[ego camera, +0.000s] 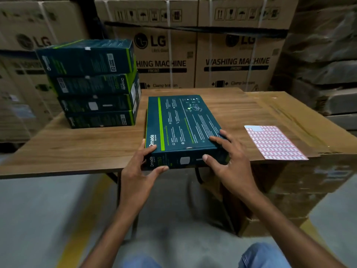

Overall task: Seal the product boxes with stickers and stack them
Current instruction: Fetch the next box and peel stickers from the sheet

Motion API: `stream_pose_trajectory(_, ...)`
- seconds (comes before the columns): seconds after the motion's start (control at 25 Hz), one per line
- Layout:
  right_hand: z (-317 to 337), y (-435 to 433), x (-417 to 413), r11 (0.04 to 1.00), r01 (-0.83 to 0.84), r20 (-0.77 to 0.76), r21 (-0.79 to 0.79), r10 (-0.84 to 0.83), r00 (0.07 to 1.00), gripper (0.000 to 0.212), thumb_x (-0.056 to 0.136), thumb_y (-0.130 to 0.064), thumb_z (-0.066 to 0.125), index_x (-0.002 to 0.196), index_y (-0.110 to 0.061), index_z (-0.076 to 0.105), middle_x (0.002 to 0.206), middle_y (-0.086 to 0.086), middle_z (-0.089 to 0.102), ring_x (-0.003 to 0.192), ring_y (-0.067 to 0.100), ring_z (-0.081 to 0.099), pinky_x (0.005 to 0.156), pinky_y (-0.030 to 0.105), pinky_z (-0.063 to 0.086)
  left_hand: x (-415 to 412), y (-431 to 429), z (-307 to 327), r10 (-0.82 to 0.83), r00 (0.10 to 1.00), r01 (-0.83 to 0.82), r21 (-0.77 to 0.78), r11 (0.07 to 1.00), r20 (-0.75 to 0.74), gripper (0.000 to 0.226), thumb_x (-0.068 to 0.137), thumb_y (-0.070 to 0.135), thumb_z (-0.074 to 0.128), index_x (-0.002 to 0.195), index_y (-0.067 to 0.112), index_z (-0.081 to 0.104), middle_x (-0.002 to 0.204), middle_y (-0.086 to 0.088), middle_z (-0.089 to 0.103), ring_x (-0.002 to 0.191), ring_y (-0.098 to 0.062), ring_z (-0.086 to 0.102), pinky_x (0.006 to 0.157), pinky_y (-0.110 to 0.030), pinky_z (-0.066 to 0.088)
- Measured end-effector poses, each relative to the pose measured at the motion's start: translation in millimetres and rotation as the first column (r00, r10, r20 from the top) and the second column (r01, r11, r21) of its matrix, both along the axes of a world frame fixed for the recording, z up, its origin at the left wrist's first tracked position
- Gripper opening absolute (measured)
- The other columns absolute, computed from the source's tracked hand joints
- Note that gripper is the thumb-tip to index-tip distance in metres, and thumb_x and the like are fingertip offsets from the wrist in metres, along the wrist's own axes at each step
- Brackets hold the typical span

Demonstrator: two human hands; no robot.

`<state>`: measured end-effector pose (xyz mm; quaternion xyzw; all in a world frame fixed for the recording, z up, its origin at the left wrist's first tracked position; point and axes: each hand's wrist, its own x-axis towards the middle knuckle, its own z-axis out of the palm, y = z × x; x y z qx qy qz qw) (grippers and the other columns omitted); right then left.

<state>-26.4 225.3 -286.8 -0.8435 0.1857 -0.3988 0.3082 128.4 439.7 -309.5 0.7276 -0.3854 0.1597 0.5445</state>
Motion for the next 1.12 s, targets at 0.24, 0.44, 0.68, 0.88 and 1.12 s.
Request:
stream_pose_trajectory(0.24,14.5,-5.2,16.7,0.96,-0.091,-0.114,-0.266,0.062,0.992,0.053,0.09,-0.059,0.063,0.135,-0.032,0.069,0.144,-0.013,0.063,0.146,0.011,0.043,0.119,0.051,0.036,17.0,-9.3,28.7,-0.019,0.98,-0.011,0.15,0.989,0.196,0.055,0.09,0.06,0.068,0.135,0.028,0.067,0.157,0.012,0.051,0.154,-0.01,0.035,0.122,-0.042,0.032)
stream_pose_trajectory(0.44,11.9,-12.2,19.9,0.955,-0.103,-0.118,-0.277,0.073,0.99,0.049,0.089,-0.055,0.068,0.134,-0.035,0.069,0.143,-0.017,0.062,0.141,0.003,0.049,0.116,0.051,0.039,26.9,-18.3,27.9,-0.093,0.948,0.022,0.227,0.974,0.304,0.043,0.093,0.051,0.071,0.128,0.027,0.075,0.137,0.013,0.067,0.138,-0.009,0.055,0.117,-0.044,0.041)
stream_pose_trajectory(0.68,8.5,-17.4,26.0,0.964,-0.081,-0.029,-0.255,0.076,0.997,0.037,0.087,-0.048,0.077,0.121,-0.035,0.077,0.131,-0.021,0.069,0.131,0.002,0.058,0.104,0.049,0.048,29.2,-24.4,22.2,-0.033,0.944,-0.005,0.113,0.994,0.329,0.031,0.088,0.038,0.083,0.115,0.022,0.081,0.124,0.009,0.074,0.127,-0.011,0.065,0.111,-0.042,0.048)
stream_pose_trajectory(0.88,7.6,-21.0,17.4,0.944,-0.172,-0.118,-0.282,0.144,0.983,0.051,0.087,-0.049,0.075,0.135,-0.032,0.069,0.145,-0.018,0.06,0.141,0.005,0.049,0.111,0.054,0.043,31.2,-18.5,21.3,-0.125,0.955,0.077,0.183,0.98,0.27,0.043,0.085,0.039,0.084,0.124,0.021,0.077,0.133,0.01,0.07,0.135,-0.011,0.059,0.119,-0.042,0.04)
stream_pose_trajectory(1.12,5.2,-21.6,15.1,0.943,-0.176,-0.139,-0.281,0.141,0.98,0.045,0.097,-0.045,0.065,0.141,-0.033,0.064,0.15,-0.017,0.056,0.146,0.006,0.044,0.119,0.053,0.034,30.1,-15.0,28.5,-0.151,0.968,0.106,0.215,0.971,0.202,0.032,0.098,0.04,0.068,0.125,0.027,0.076,0.135,0.014,0.069,0.137,-0.005,0.056,0.12,-0.04,0.039)
